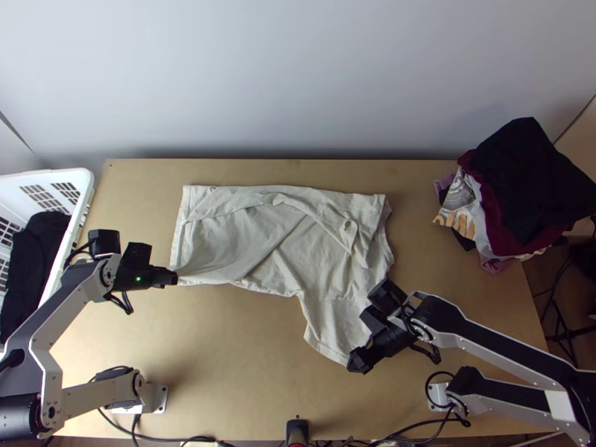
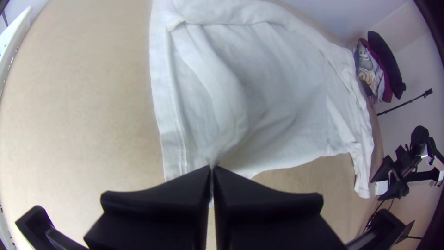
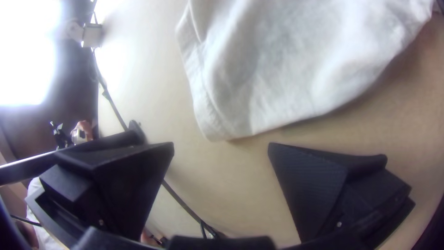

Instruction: Fold the t-shirt

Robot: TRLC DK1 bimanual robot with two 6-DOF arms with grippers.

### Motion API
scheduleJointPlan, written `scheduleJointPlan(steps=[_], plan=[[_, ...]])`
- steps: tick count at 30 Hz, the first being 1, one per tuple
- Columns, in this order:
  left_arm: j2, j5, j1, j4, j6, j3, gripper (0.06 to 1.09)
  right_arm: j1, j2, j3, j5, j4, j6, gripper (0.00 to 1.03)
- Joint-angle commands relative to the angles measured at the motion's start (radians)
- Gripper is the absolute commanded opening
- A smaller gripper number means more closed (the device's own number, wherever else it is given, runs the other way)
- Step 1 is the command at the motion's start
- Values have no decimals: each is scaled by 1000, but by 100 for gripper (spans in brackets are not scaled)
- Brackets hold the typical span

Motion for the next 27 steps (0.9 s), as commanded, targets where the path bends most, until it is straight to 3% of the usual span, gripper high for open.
scheduleJointPlan(steps=[1,6,8,11,12,13,20,27], plan=[[4,-1,8,8,13,8,14,3,42,-23,2,62,-2,95],[15,-1,8,12,13,13,14,-15,128,-8,34,125,2,95],[15,-1,8,14,13,13,14,-17,142,3,74,146,-2,85],[15,-2,9,15,14,11,14,-15,143,11,105,199,-4,52],[15,-1,14,15,20,10,14,-15,143,18,112,209,-5,33],[17,-1,17,15,25,8,14,-13,143,28,119,226,-10,5],[27,-1,34,14,33,4,14,-26,73,55,132,231,-10,3],[1,9,71,-20,23,39,14,-87,-9,157,132,122,-10,3]])
